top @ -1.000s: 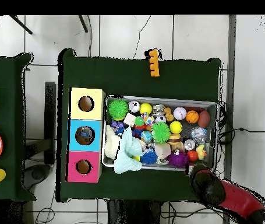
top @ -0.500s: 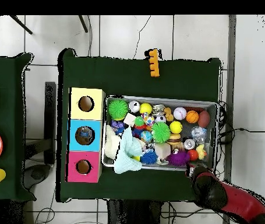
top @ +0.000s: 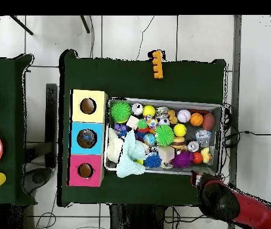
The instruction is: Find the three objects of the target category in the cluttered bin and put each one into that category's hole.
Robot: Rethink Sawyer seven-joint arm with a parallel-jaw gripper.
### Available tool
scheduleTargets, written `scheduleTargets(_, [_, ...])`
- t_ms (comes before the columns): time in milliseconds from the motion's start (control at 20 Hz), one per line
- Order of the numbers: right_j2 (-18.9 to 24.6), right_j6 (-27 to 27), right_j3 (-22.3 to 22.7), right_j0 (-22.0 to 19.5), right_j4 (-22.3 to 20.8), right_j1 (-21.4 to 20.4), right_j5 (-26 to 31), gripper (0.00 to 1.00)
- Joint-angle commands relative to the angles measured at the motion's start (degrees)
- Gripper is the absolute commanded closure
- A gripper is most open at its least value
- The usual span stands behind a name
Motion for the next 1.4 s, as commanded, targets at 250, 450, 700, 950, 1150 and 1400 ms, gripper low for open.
scheduleTargets(250, [8.1,0.2,-0.7,0.7,1.2,-0.3,5.7,0.00])
scheduleTargets(450, [8.7,0.2,-2.2,0.7,0.9,1.5,5.6,0.00])
scheduleTargets(700, [10.5,-1.3,-5.5,0.6,1.8,4.2,8.1,0.00])
scheduleTargets(950, [10.7,-0.6,-6.8,1.0,2.3,5.1,8.5,0.00])
scheduleTargets(1150, [10.8,-0.7,-9.3,1.8,3.3,6.6,11.1,0.00])
scheduleTargets(1400, [11.4,-1.9,-13.0,1.7,4.0,8.9,13.9,0.00])
